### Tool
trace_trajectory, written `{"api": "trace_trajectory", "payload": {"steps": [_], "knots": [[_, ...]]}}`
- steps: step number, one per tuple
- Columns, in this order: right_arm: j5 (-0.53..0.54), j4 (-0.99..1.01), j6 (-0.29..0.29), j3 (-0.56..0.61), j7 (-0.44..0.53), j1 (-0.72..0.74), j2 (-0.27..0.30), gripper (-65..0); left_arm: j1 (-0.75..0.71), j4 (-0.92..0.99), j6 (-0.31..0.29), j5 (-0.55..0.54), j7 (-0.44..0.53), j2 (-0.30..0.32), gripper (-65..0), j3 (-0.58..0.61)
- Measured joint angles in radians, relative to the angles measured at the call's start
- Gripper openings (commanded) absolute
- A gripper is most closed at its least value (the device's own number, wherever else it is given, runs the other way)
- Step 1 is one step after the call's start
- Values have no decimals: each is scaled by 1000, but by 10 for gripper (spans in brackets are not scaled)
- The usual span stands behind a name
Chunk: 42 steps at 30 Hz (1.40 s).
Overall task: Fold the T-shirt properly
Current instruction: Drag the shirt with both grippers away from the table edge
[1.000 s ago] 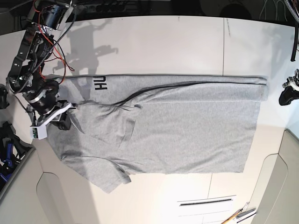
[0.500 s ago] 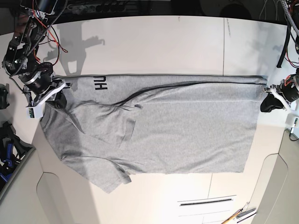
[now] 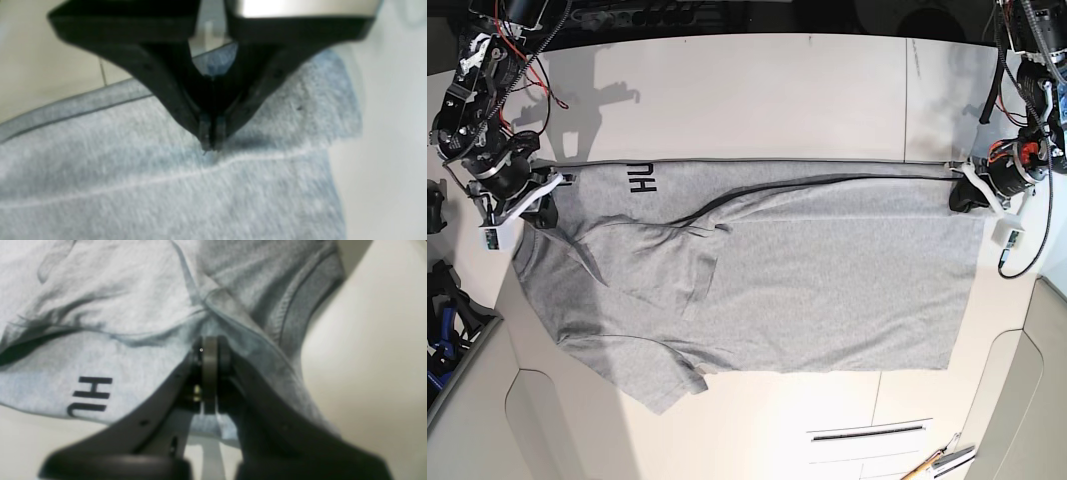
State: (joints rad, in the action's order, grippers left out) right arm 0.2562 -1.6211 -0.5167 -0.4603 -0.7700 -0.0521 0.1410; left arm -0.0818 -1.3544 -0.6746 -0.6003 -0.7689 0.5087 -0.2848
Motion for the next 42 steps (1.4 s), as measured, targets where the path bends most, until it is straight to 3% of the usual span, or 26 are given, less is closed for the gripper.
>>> {"api": "trace_trajectory", "payload": {"steps": [6,13,18,23,32,38,42], "knots": [[-21,109,0,0,36,0,12,-650,2,0,13,23,7,-5,-650,-2],[1,178,-11,0,54,5,64,-650,-26,0,15,14,13,-5,-650,-2],[70,178,-11,2,-26,5,98,-650,-54,-5,46,-23,14,-5,-650,-3],[96,175,-10,1,-39,-4,100,-650,-85,-10,50,-45,5,-3,-650,-8],[101,57,-6,2,-56,-121,100,-650,-171,-18,49,-134,33,6,-650,-17],[85,-60,0,2,-84,-213,100,-650,-198,-21,45,-219,-37,8,-650,-39],[87,-103,0,2,-88,-245,100,-650,-245,-21,7,-272,-71,3,-650,-110]]}}
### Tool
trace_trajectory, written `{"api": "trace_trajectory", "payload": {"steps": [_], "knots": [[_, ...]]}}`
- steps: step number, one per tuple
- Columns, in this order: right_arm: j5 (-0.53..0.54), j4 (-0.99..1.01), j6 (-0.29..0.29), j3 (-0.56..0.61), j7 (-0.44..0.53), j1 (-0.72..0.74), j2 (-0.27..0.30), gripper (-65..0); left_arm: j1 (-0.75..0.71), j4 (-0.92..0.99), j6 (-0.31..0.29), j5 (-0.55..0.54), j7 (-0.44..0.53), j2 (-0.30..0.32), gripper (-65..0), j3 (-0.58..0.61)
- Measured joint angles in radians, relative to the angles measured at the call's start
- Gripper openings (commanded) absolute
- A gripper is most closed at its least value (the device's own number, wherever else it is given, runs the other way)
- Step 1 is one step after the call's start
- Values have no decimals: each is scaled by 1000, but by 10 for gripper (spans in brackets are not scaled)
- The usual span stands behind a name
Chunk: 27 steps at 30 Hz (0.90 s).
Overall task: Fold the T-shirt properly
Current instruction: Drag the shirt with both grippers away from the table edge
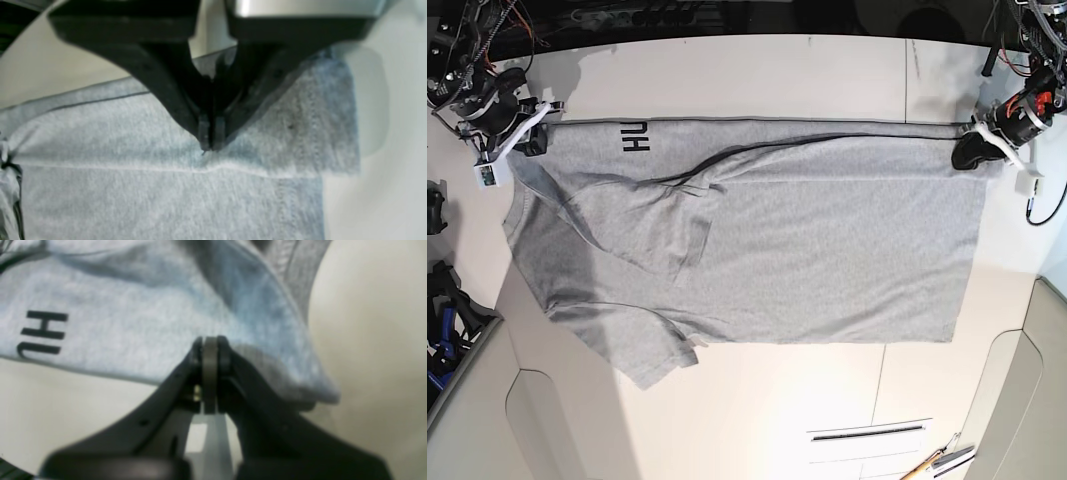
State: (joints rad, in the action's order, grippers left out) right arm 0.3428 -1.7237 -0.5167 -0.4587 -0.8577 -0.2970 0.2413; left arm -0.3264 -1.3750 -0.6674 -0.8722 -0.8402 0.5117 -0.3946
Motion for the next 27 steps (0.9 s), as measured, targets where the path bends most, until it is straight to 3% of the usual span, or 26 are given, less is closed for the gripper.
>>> {"api": "trace_trajectory", "payload": {"steps": [8,14,27], "knots": [[2,-1,0,0,-7,-2,0,-650,-96,6,-39,-74,-69,-14,-650,-179],[79,-1,0,0,60,4,-1,-650,-113,7,-41,-94,-72,-16,-650,-187],[79,116,-8,16,79,6,-5,-650,-111,7,-37,-125,-93,-24,-650,-188]]}}
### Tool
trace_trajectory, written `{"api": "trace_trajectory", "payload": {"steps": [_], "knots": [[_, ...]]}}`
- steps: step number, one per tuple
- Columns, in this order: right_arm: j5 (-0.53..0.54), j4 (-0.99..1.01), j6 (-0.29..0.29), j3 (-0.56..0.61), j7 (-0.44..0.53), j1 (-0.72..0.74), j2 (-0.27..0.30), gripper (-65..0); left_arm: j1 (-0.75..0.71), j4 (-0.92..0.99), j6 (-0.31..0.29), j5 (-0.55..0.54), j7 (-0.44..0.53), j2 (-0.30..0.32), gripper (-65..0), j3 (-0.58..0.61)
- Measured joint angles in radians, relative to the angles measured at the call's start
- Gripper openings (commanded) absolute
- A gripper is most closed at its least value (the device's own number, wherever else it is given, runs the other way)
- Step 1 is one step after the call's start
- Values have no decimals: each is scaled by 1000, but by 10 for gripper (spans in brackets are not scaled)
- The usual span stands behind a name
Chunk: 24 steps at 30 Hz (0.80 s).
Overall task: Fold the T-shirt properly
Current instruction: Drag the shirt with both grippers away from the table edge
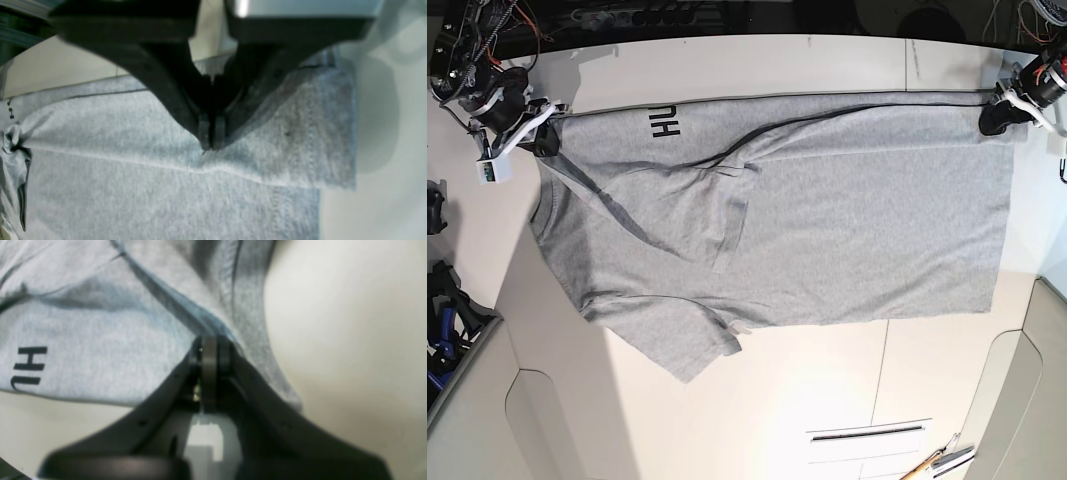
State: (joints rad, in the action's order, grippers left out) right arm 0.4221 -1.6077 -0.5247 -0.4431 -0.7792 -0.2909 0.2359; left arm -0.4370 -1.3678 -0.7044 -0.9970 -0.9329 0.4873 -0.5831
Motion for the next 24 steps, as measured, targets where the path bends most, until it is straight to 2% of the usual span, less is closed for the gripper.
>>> {"api": "trace_trajectory", "payload": {"steps": [4,9,12,18,24], "knots": [[11,-2,0,-4,-37,0,0,-650,-10,0,0,-11,-10,0,-650,0],[93,-5,0,-31,-121,0,2,-650,-57,-1,-8,-38,-2,0,-650,0],[102,-12,0,-56,-147,-1,0,-650,-65,-2,-9,-42,-2,0,-650,-1],[113,-27,-10,-138,-222,-4,-1,-650,-65,-2,-10,-41,-2,0,-650,-1],[146,-82,-8,-216,-244,-71,-1,-650,-67,-2,-11,-42,-3,0,-650,-1]]}}
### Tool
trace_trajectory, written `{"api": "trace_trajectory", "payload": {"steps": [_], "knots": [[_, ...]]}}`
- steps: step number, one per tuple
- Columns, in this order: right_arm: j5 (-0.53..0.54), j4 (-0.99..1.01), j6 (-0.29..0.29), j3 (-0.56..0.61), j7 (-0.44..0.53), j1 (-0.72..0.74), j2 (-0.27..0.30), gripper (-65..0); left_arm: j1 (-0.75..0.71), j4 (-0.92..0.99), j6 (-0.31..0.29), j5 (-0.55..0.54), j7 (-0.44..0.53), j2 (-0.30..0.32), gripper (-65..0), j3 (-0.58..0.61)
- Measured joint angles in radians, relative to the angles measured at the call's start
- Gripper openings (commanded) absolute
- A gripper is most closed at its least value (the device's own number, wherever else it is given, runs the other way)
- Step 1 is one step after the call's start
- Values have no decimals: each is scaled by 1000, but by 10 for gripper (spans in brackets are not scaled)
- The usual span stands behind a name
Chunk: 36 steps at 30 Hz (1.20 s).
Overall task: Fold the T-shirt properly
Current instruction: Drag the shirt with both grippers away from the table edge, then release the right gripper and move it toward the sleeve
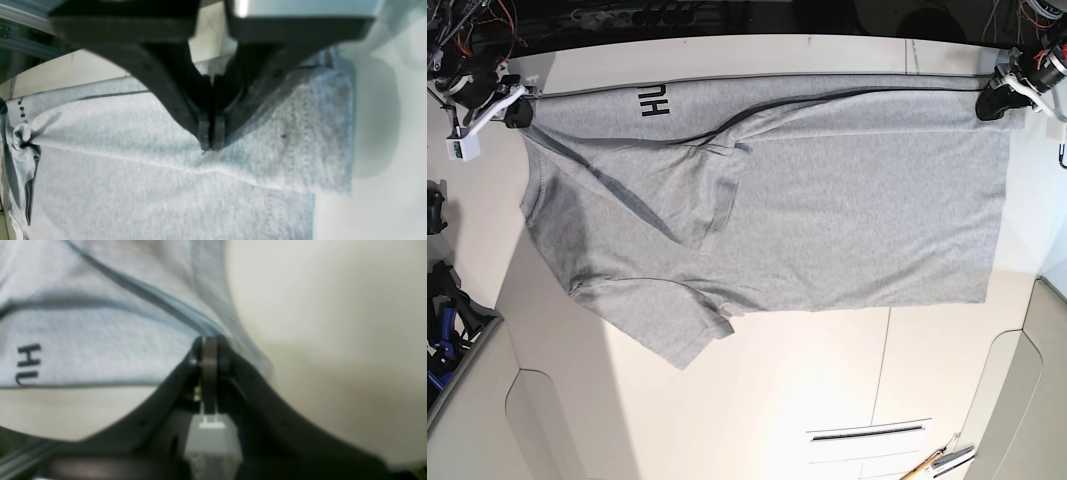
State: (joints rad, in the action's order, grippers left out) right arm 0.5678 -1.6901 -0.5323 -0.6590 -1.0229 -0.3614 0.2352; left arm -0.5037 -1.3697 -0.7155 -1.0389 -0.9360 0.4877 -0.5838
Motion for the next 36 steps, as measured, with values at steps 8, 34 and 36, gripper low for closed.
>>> {"api": "trace_trajectory", "payload": {"steps": [8,34,36], "knots": [[34,-82,-14,-26,-8,-49,0,-650,-7,-2,0,-4,-5,0,-650,0],[-295,-72,19,245,107,53,3,-650,-28,-3,-4,-36,-25,3,-650,-1],[-296,-72,23,244,95,29,6,-650,-28,-3,-4,-36,-25,3,-650,-1]]}}
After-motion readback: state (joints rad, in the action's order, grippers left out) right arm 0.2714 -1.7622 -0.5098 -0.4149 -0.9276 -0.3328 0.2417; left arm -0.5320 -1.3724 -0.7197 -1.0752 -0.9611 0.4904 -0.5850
